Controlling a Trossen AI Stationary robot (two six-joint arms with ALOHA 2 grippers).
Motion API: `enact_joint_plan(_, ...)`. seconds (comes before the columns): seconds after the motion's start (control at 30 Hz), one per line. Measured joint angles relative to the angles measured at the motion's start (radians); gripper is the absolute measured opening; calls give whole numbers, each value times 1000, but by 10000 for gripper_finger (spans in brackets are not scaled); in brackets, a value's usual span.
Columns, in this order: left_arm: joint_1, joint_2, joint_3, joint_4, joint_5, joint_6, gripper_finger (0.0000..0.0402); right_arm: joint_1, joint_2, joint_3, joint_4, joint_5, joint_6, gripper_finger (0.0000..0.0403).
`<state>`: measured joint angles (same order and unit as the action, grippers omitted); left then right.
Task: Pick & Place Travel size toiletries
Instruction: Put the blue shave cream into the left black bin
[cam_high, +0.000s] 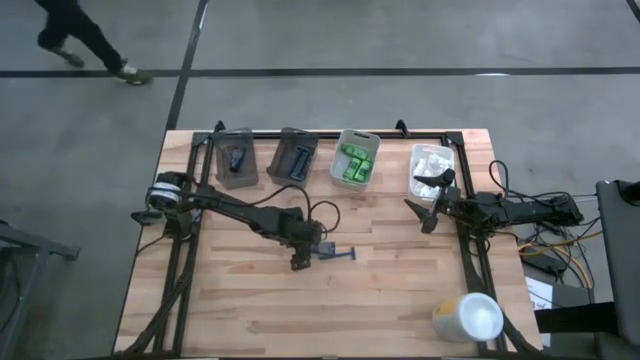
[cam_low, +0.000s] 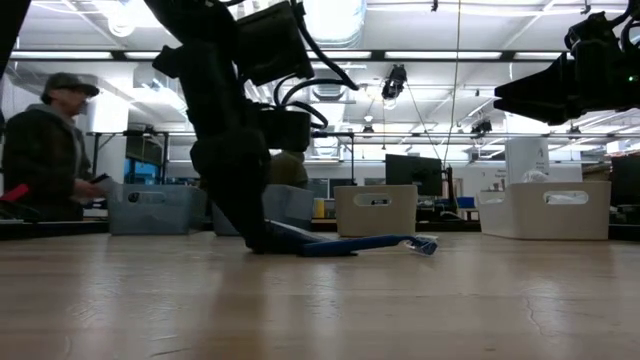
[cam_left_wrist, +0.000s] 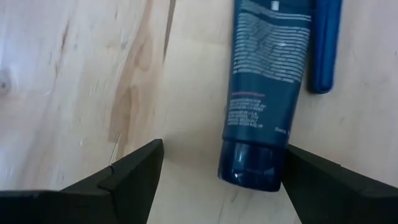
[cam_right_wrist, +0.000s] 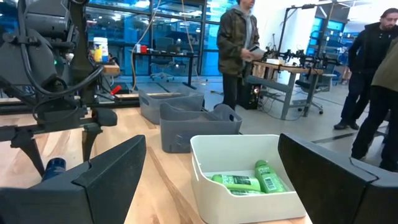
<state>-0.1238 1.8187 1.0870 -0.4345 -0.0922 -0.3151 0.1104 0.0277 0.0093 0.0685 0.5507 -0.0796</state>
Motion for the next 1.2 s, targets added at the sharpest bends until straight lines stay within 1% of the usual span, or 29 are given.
enact_joint_plan(0.2, 2, -2, 0, -26, -3, -17, 311, 0, 0, 0, 0, 0, -2, 364)
enact_joint_plan(0.3, 2, -2, 0, -13, -11, 1, 297, 0, 0, 0, 0, 0, -1, 364)
enact_joint_plan(0.43, 2, -2, 11, 11, -16, 91, 252, 0, 0, 0, 0, 0, -1, 363)
enact_joint_plan(0.5, 3, -2, 15, 24, -16, 111, 225, 0, 0, 0, 0, 0, 0, 364)
enact_joint_plan(0.7, 2, -2, 16, 43, -13, 127, 154, 0, 0, 0, 0, 0, -1, 364)
enact_joint_plan(0.8, 2, -2, 16, 43, -12, 98, 129, 0, 0, 0, 0, 0, 0, 363)
enact_joint_plan(1.0, 3, -2, 18, 38, -11, 23, 128, 0, 0, 0, 0, 0, -2, 364)
enact_joint_plan(1.2, 6, -6, 63, 31, -6, 9, 130, 0, 0, 0, 0, 0, 0, 363)
